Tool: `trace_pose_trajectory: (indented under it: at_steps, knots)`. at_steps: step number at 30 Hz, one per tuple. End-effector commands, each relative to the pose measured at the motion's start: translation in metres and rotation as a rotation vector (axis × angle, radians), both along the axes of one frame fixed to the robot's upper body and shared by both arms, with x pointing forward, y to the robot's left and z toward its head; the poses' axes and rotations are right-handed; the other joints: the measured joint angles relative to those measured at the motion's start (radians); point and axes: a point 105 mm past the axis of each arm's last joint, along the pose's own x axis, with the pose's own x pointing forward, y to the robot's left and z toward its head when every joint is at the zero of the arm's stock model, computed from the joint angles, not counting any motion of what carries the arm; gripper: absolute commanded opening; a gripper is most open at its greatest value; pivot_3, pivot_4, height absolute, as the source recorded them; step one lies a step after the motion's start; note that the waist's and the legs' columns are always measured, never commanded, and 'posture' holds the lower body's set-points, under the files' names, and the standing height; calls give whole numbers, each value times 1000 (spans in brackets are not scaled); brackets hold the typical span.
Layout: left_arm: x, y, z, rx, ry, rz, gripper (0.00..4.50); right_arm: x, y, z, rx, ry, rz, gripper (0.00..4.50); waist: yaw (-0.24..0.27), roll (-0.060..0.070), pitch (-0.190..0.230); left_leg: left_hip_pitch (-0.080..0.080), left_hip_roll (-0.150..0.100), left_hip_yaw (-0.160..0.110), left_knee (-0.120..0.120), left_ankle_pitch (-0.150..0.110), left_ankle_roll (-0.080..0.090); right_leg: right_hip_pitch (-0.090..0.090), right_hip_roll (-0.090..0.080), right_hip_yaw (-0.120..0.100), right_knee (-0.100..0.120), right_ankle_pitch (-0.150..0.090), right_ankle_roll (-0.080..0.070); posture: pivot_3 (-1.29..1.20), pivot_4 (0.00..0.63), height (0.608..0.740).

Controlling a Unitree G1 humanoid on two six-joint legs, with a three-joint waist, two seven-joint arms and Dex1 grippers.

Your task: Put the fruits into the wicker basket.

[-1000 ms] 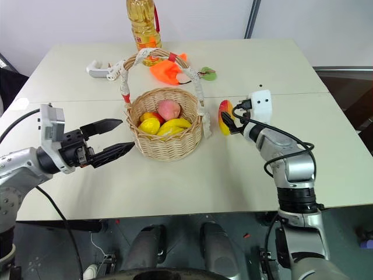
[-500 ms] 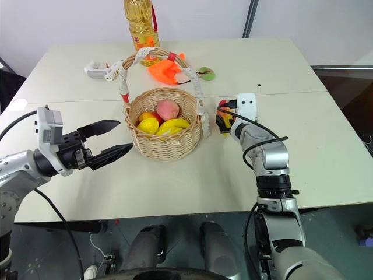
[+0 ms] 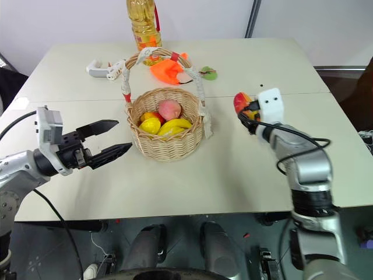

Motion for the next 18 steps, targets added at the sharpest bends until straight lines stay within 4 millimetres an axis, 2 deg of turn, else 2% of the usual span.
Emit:
trace_pose_trajectory:
  at_steps: [1, 3, 4, 7, 13, 16, 18]
  knots:
    - [1, 7, 8, 9, -47, 17, 4500, -36, 26, 29, -10, -67, 322, 1871, -6, 0, 0, 0, 0, 0, 0, 0, 0, 0, 1, 0, 0, -1, 2, 0, 150, 740]
    - [3, 11, 7, 11, -51, 32, 4500, -60, 43, 36, 37, -37, 488, 1871, -10, 0, 0, 1, 1, 0, 0, 0, 0, 0, 2, 0, 1, -1, 2, 0, 150, 740]
    - [5, 13, 8, 8, -54, 43, 4500, -72, 58, 42, 73, -33, 580, 1871, -13, 0, 0, 2, 1, 0, 0, 0, 0, 0, 2, 0, 1, -1, 2, 0, 150, 740]
    - [7, 15, 9, -2, -63, 53, 4500, -87, 93, 52, 149, -32, 714, 1871, -22, 0, 0, 2, 2, -1, 0, 0, 0, 0, 2, 0, 2, -1, 1, 0, 150, 740]
    - [2, 11, 10, -12, -66, 45, 4500, -63, 153, 63, 222, -91, 662, 1871, -28, -1, 0, 1, 1, -1, 1, 0, 0, 0, 1, 0, 2, 0, 0, 0, 150, 740]
    - [2, 10, 11, -29, -81, 54, 4500, -34, 168, 58, 215, -60, 522, 1871, -25, -1, 0, -1, 1, -1, 0, 0, 0, -2, 1, 0, 2, 2, -3, 0, 150, 740]
    - [2, 8, 12, -38, -87, 54, 4500, -22, 175, 56, 206, -51, 472, 1871, -23, -1, 0, -1, 1, -1, 0, 0, 0, -2, 0, 0, 1, 2, -3, 0, 150, 740]
